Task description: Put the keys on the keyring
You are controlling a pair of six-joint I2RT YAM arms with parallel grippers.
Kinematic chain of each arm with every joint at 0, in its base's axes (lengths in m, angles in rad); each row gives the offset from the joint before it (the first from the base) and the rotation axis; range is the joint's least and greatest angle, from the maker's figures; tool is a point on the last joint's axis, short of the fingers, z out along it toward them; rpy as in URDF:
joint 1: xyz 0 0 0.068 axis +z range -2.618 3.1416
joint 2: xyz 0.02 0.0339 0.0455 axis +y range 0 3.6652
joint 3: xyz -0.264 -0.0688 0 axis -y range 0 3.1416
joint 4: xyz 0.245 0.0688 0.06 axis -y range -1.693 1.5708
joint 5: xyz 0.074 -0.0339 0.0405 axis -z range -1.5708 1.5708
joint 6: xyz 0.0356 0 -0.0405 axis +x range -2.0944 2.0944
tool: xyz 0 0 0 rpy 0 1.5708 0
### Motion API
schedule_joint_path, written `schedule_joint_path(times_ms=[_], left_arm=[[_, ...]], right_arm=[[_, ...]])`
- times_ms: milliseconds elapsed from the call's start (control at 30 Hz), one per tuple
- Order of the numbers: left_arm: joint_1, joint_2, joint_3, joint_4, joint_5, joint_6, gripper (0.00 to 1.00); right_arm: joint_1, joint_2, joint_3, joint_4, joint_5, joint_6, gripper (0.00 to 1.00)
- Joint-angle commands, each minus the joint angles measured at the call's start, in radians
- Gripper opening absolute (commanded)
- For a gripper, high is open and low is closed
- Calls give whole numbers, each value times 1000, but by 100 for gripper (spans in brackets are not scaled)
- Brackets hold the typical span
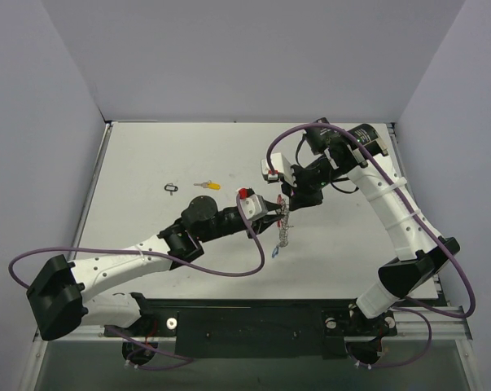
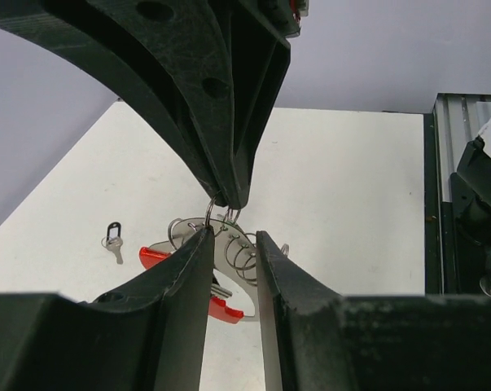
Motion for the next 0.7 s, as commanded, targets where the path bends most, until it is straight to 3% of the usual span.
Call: schedule_joint_path(times_ms=[0,667], left_arm=[[-8,-12,10,87,-62,34,37],[-10,-25,-19,124,-39,63,33]], right_arm=[[8,2,16,-256,-13,4,0],[8,3,22,-254,-37,2,0]])
